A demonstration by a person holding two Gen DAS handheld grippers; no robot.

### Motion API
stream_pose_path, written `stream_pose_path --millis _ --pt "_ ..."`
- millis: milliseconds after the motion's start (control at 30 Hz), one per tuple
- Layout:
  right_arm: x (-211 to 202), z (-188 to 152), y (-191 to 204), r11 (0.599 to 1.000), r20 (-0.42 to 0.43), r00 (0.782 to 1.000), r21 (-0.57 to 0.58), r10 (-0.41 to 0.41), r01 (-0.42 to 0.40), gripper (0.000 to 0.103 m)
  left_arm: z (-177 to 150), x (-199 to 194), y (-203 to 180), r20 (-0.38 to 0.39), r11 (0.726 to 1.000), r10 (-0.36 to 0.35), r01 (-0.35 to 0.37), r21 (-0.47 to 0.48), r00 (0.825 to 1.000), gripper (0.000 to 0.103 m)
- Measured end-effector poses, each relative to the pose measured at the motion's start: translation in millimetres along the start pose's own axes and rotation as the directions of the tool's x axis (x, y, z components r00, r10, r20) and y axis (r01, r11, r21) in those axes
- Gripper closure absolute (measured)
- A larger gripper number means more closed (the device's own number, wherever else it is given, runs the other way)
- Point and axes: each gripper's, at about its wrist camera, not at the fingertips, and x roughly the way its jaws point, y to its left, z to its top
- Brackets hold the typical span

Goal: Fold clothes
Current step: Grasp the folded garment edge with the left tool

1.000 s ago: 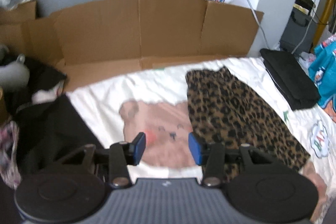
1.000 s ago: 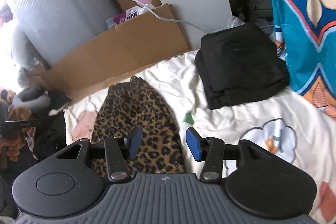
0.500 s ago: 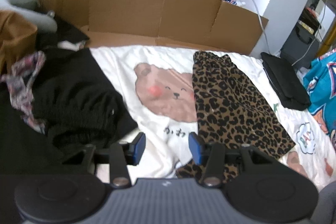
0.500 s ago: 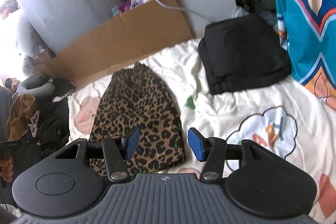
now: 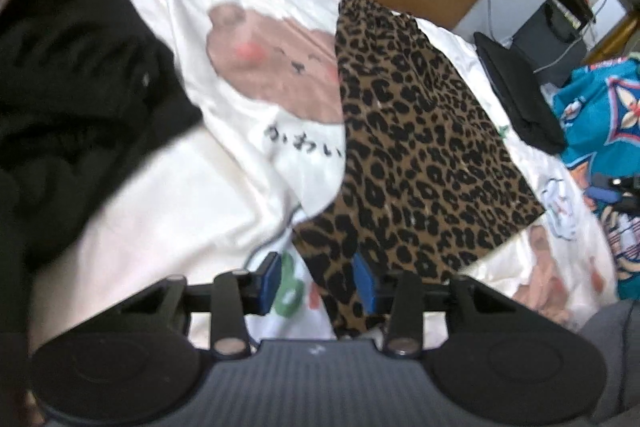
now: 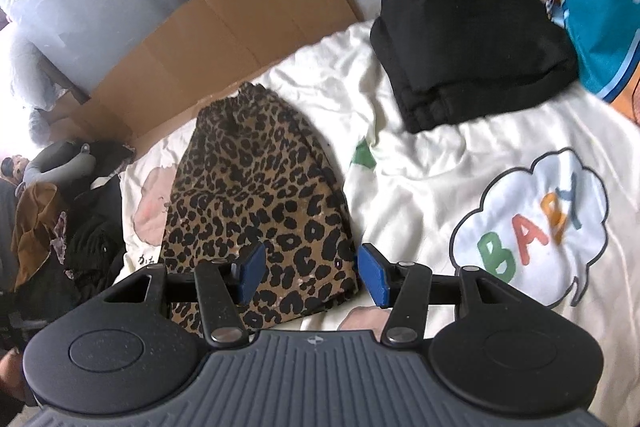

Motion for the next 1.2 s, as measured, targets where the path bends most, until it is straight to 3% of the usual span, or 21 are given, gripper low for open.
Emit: stream_pose_path --millis 267,433,700,1033,1133,1200 --pt "42 8 -6 0.999 -0.086 0.996 0.019 -0.038 0.039 0.045 -16 23 12 -0.08 0.989 -0.14 0.135 -0.065 0.987 0.061" --pt "62 10 -4 0.998 -0.122 0.991 0.022 -0.052 0.055 0.045 -28 38 29 -0.079 0.951 -0.244 0.223 -0.213 0.966 0.063" --pt "62 12 4 0.998 -0.11 0.992 0.011 -0.059 0.06 0.045 -34 47 44 -0.028 0.902 -0.316 0.291 -0.319 0.948 0.063" --pt "54 4 -12 0.997 -0.122 0.991 0.05 -0.058 0.064 0.045 -25 66 37 -0.021 0.893 -0.338 0.313 -0.322 0.941 0.063" --pt "56 2 -18 0.995 -0.134 0.989 0.071 -0.055 0.065 0.045 -23 71 37 -0.008 0.872 -0.36 0.333 -0.359 0.933 0.063" --pt "59 1 -22 0.994 -0.146 0.988 0.089 -0.046 0.06 0.045 -23 73 37 -0.009 0.872 -0.358 0.331 -0.361 0.934 0.064"
